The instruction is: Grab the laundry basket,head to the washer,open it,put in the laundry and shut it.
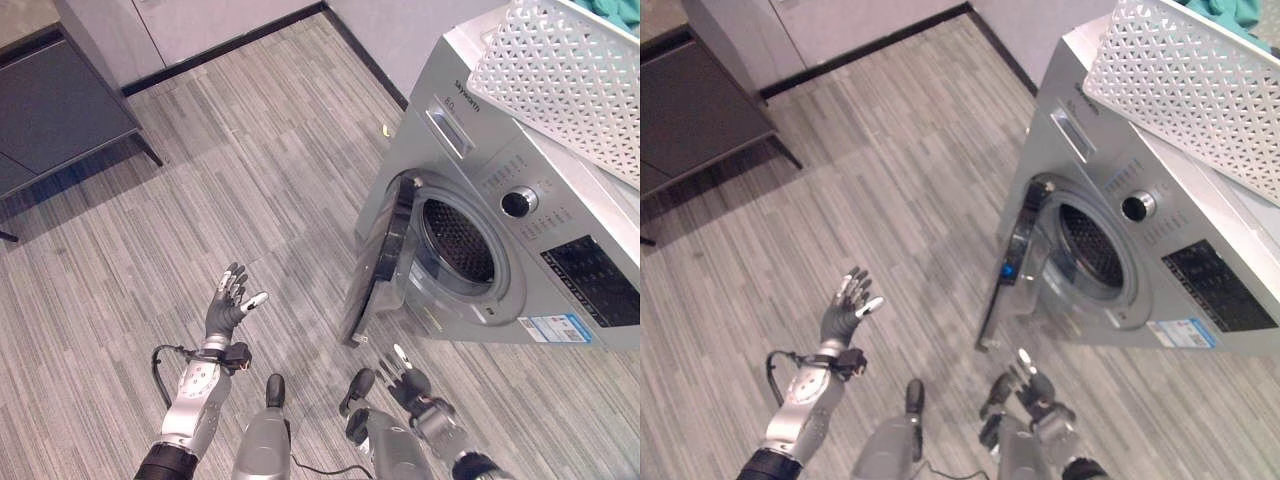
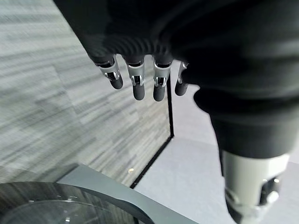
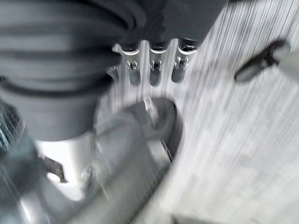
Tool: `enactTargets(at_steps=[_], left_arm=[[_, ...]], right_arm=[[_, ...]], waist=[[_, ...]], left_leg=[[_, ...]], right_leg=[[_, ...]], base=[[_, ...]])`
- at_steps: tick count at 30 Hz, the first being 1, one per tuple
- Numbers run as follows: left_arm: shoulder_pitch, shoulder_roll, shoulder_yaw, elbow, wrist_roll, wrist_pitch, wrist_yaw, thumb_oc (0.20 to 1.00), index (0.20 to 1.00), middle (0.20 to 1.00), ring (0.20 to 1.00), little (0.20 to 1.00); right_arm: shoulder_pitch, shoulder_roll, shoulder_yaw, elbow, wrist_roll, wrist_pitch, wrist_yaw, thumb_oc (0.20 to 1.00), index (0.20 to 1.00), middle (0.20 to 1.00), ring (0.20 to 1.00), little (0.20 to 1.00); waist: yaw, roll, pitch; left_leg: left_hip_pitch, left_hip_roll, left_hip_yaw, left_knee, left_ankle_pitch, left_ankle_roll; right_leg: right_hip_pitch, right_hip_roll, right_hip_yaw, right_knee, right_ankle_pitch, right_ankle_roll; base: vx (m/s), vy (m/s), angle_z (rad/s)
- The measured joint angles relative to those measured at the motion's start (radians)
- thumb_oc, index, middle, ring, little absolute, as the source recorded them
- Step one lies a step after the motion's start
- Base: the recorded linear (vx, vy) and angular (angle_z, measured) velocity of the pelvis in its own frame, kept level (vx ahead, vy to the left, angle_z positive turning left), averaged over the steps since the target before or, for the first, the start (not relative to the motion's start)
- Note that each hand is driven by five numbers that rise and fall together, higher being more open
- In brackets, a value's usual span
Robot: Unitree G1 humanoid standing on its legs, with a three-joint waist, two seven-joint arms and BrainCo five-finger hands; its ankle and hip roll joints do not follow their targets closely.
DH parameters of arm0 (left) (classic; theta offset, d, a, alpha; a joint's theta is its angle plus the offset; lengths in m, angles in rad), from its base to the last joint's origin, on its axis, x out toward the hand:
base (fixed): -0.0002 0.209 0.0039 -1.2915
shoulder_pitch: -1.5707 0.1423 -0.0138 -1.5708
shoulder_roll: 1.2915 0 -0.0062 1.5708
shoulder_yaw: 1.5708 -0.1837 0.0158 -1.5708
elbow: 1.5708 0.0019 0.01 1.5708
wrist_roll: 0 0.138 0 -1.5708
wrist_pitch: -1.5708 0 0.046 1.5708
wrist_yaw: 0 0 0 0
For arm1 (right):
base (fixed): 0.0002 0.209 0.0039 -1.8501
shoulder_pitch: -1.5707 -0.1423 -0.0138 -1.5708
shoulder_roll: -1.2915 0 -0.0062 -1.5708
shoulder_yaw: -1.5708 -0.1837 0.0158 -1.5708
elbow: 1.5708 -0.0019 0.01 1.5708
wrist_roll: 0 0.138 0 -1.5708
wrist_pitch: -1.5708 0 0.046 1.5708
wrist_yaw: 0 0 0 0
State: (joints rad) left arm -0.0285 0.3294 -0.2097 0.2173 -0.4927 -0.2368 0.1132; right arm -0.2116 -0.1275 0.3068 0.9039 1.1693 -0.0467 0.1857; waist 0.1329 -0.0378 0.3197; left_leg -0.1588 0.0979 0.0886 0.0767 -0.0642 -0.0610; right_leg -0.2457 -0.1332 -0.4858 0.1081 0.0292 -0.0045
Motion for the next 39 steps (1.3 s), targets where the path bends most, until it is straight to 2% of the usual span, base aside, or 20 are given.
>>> enactTargets(at_steps=[4,7,9,10,12,18,20,21,22,24,25,26,27,30,32,34,35,36,37,39], left_arm=[[0.006,-0.003,-0.007,-0.004,-0.002,-0.001,-0.006,1.000,1.000,1.000,1.000,1.000],[0.009,-0.004,-0.013,-0.014,-0.002,-0.001,-0.012,1.000,1.000,1.000,1.000,1.000],[0.017,-0.004,-0.011,-0.017,-0.002,-0.001,-0.011,1.000,1.000,1.000,1.000,1.000],[0.028,-0.006,-0.021,-0.018,-0.002,0.000,-0.012,1.000,1.000,1.000,1.000,1.000],[0.027,-0.007,-0.045,-0.020,-0.001,-0.001,-0.012,1.000,1.000,1.000,1.000,1.000],[0.019,-0.006,-0.042,-0.019,0.004,-0.005,-0.014,1.000,1.000,1.000,1.000,1.000],[0.020,0.028,-0.053,-0.029,-0.007,-0.005,-0.051,1.000,1.000,1.000,1.000,1.000],[0.025,0.082,-0.060,-0.046,-0.016,0.004,-0.110,1.000,1.000,1.000,1.000,1.000],[0.035,0.186,-0.104,-0.090,-0.018,0.036,-0.185,1.000,1.000,1.000,1.000,1.000],[0.056,0.393,-0.172,-0.196,-0.015,0.076,-0.321,1.000,1.000,1.000,1.000,1.000],[0.066,0.417,-0.185,-0.212,-0.012,0.085,-0.356,1.000,1.000,1.000,1.000,1.000],[0.062,0.444,-0.176,-0.218,-0.009,0.107,-0.414,1.000,1.000,1.000,1.000,1.000],[0.067,0.449,-0.182,-0.218,-0.008,0.114,-0.435,1.000,1.000,1.000,1.000,1.000],[0.064,0.446,-0.193,-0.206,0.072,0.134,-0.495,1.000,1.000,1.000,1.000,1.000],[0.047,0.419,-0.191,-0.183,0.172,0.116,-0.476,1.000,1.000,1.000,1.000,1.000],[-0.009,0.343,-0.205,-0.047,0.376,0.087,-0.399,1.000,1.000,1.000,1.000,1.000],[-0.031,0.344,-0.252,0.024,0.503,0.083,-0.373,1.000,1.000,1.000,1.000,1.000],[-0.033,0.349,-0.278,0.054,0.548,0.083,-0.369,1.000,1.000,1.000,1.000,1.000],[-0.031,0.345,-0.290,0.083,0.576,0.079,-0.372,1.000,1.000,1.000,1.000,1.000],[-0.029,0.297,-0.300,0.240,0.570,0.079,-0.393,1.000,1.000,1.000,1.000,1.000]], right_arm=[[-0.145,-0.002,0.049,0.076,-0.081,-0.009,-0.021,1.000,1.000,1.000,1.000,1.000],[-0.259,0.005,0.050,0.124,-0.108,-0.021,-0.043,1.000,1.000,1.000,1.000,1.000],[-0.281,0.014,0.048,0.121,-0.108,-0.024,-0.047,1.000,1.000,1.000,1.000,1.000],[-0.302,0.032,0.072,0.097,-0.106,-0.032,-0.051,1.000,1.000,1.000,1.000,1.000],[-0.309,0.057,0.098,0.063,-0.098,-0.039,-0.051,1.000,1.000,1.000,1.000,1.000],[-0.338,0.120,0.140,-0.025,-0.060,-0.071,-0.050,1.000,1.000,1.000,1.000,1.000],[-0.332,0.102,0.146,-0.033,-0.080,-0.078,-0.049,1.000,1.000,1.000,1.000,1.000],[-0.300,0.079,0.142,-0.016,-0.089,-0.075,-0.033,1.000,1.000,1.000,1.000,1.000],[-0.266,0.069,0.117,0.024,-0.128,-0.064,0.000,1.000,1.000,1.000,1.000,1.000],[-0.179,0.021,0.087,0.192,-0.208,-0.023,0.028,1.000,1.000,1.000,1.000,1.000],[-0.159,0.009,0.085,0.249,-0.245,-0.003,0.029,1.000,1.000,1.000,1.000,1.000],[-0.074,-0.055,0.056,0.332,-0.329,0.027,0.032,1.000,1.000,1.000,1.000,1.000],[-0.057,-0.065,0.040,0.359,-0.365,0.037,0.037,1.000,1.000,1.000,1.000,1.000],[0.010,-0.165,-0.024,0.403,-0.563,0.043,0.024,1.000,1.000,1.000,1.000,1.000],[0.022,-0.194,-0.027,0.432,-0.684,0.041,0.004,1.000,1.000,1.000,1.000,1.000],[0.008,-0.197,-0.047,0.492,-0.823,0.052,-0.040,1.000,1.000,1.000,1.000,1.000],[0.001,-0.205,-0.060,0.518,-0.891,0.053,-0.054,1.000,1.000,1.000,1.000,1.000],[-0.009,-0.206,-0.060,0.515,-0.914,0.053,-0.057,1.000,1.000,1.000,1.000,1.000],[0.003,-0.211,-0.062,0.520,-0.932,0.054,-0.064,1.000,1.000,1.000,1.000,1.000],[0.016,-0.231,-0.088,0.522,-0.960,0.064,-0.059,1.000,1.000,1.000,1.000,1.000]], waist=[[0.033,0.036,0.019],[0.079,0.092,0.048],[0.080,0.112,0.050],[0.095,0.138,0.051],[0.100,0.167,0.051],[0.131,0.195,0.045],[0.127,0.199,0.042],[0.124,0.200,0.040],[0.122,0.201,0.037],[0.102,0.203,0.011],[0.101,0.207,-0.007],[0.085,0.206,-0.046],[0.080,0.208,-0.065],[0.018,0.191,-0.128],[-0.016,0.159,-0.172],[-0.032,0.146,-0.195],[-0.051,0.158,-0.208],[-0.045,0.163,-0.215],[-0.063,0.162,-0.222],[-0.096,0.153,-0.228]], left_leg=[[-0.020,-0.005,-0.031,-0.011,0.027,0.002],[-0.021,-0.007,-0.061,-0.039,0.057,-0.002],[-0.032,-0.007,-0.071,-0.045,0.064,-0.004],[-0.045,-0.012,-0.082,-0.049,0.078,-0.004],[-0.053,-0.018,-0.105,-0.049,0.085,-0.004],[-0.061,-0.029,-0.143,-0.050,0.101,-0.013],[-0.054,-0.033,-0.161,-0.069,0.113,-0.011],[-0.042,-0.033,-0.159,-0.082,0.114,-0.011],[-0.027,-0.032,-0.154,-0.091,0.113,-0.006],[0.013,-0.035,-0.149,-0.106,0.112,-0.005],[0.030,-0.037,-0.145,-0.115,0.113,-0.006],[0.057,-0.034,-0.130,-0.128,0.111,-0.003],[0.072,-0.033,-0.127,-0.136,0.112,-0.003],[0.130,-0.007,-0.092,-0.162,0.111,-0.004],[0.146,0.020,-0.073,-0.157,0.107,-0.010],[0.174,0.040,-0.028,-0.145,0.102,-0.016],[0.187,0.066,0.011,-0.116,0.071,-0.045],[0.194,0.074,0.032,-0.102,0.059,-0.044],[0.199,0.080,0.050,-0.073,0.058,-0.051],[0.171,0.091,0.093,0.099,0.056,-0.067]], right_leg=[[-0.006,-0.006,-0.024,0.004,0.002,0.000],[-0.008,-0.009,-0.048,0.008,0.004,-0.003],[-0.022,-0.011,-0.048,0.016,0.001,-0.002],[-0.034,-0.019,-0.054,0.033,-0.001,-0.008],[-0.040,-0.033,-0.070,0.055,-0.012,-0.013],[-0.052,-0.063,-0.084,0.120,-0.047,-0.005],[-0.052,-0.075,-0.097,0.143,-0.061,-0.001],[-0.051,-0.079,-0.096,0.154,-0.068,-0.005],[-0.045,-0.080,-0.094,0.159,-0.069,-0.007],[-0.022,-0.085,-0.076,0.175,-0.084,0.007],[-0.011,-0.086,-0.072,0.175,-0.086,0.009],[0.006,-0.077,-0.057,0.159,-0.087,0.014],[0.019,-0.073,-0.054,0.152,-0.086,0.015],[0.077,-0.026,-0.035,0.085,-0.069,0.019],[0.095,0.016,-0.015,0.039,-0.067,0.021],[0.112,0.046,0.015,0.007,-0.067,0.017],[0.124,0.075,0.044,0.001,-0.076,0.005],[0.128,0.086,0.069,0.004,-0.075,0.006],[0.123,0.095,0.089,0.003,-0.081,-0.001],[0.160,0.099,0.141,-0.023,-0.081,-0.004]], base=[[-0.10,0.060,0.21],[-0.07,0.057,0.24],[-0.06,0.026,0.19],[-0.04,0.011,0.26],[-0.07,0.003,0.31],[-0.03,-0.013,0.20],[0.08,0.028,0.29],[0.14,0.015,0.08],[0.19,-0.017,-0.02],[0.18,-0.056,-0.08],[0.18,-0.086,-0.20],[0.20,-0.107,-0.21],[0.14,-0.076,-0.26],[0.14,-0.127,-0.37],[0.16,-0.166,-0.38],[0.17,-0.079,-0.50],[0.15,-0.088,-0.77],[0.08,-0.088,-0.87],[0.14,-0.102,-0.91],[0.15,-0.067,-0.95]])
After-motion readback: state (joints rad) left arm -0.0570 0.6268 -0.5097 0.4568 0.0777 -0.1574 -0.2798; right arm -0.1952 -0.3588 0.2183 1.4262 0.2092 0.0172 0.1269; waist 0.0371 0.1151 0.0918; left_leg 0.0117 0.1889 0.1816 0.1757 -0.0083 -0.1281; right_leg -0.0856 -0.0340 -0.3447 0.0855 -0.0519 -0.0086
